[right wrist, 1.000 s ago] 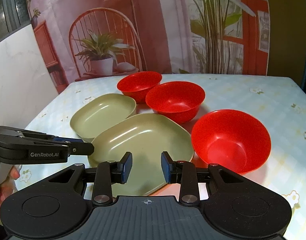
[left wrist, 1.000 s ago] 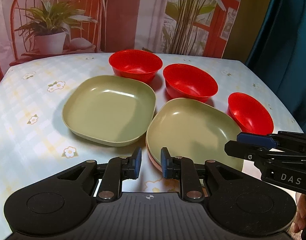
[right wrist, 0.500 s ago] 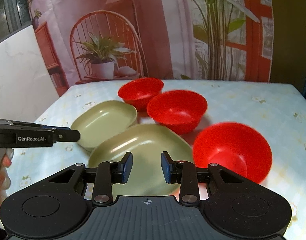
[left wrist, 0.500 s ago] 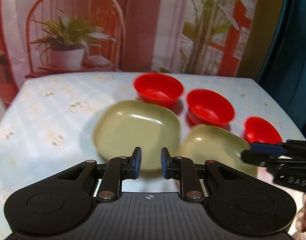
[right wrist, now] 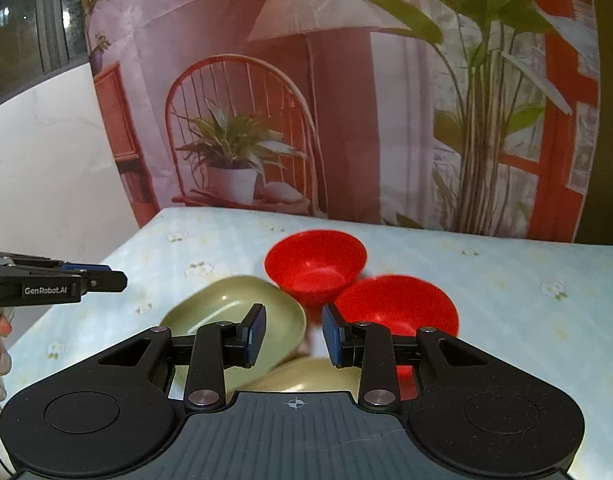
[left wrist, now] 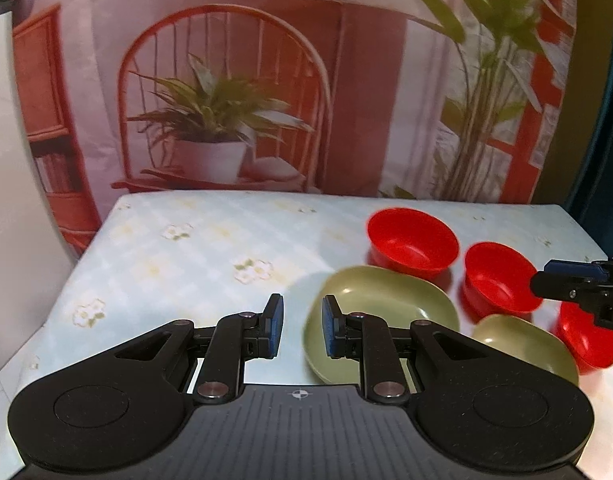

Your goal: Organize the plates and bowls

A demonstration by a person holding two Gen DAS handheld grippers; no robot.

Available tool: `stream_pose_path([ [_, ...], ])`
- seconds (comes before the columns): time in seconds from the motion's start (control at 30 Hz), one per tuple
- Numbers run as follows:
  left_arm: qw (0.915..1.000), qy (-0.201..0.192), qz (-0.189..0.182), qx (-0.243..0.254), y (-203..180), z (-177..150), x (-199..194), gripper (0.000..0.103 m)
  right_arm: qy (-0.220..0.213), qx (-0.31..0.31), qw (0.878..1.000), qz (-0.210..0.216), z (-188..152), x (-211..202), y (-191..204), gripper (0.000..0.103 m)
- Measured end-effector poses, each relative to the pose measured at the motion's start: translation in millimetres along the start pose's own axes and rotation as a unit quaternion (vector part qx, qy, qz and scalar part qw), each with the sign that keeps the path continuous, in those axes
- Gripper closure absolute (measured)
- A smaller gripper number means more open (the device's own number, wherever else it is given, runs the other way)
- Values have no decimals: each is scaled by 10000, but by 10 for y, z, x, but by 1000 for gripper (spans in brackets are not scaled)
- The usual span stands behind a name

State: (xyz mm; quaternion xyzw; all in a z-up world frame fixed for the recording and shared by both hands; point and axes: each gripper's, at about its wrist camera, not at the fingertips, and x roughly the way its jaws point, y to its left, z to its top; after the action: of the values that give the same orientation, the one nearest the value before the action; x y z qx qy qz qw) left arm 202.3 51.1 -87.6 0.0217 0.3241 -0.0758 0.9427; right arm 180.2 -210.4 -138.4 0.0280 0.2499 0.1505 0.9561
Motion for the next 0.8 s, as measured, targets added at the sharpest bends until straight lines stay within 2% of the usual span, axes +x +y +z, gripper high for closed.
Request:
stream_pose_path([
  [0.27,9999,81,-67,-119,62,-75,125,81,114,6,9999,3,112,269,24,73],
  [0.53,9990,353,-184,-218,115,-184,331,81,266,72,9996,-40,90,459,28,73],
  [0.63,9990,410,-198,45,124,-94,370,81,338,198,9992,-53,87,514,7,73],
  [0.8,9988,111,-59,482,185,232,284,81,383,266,9989,-32,122,610,-3,74],
])
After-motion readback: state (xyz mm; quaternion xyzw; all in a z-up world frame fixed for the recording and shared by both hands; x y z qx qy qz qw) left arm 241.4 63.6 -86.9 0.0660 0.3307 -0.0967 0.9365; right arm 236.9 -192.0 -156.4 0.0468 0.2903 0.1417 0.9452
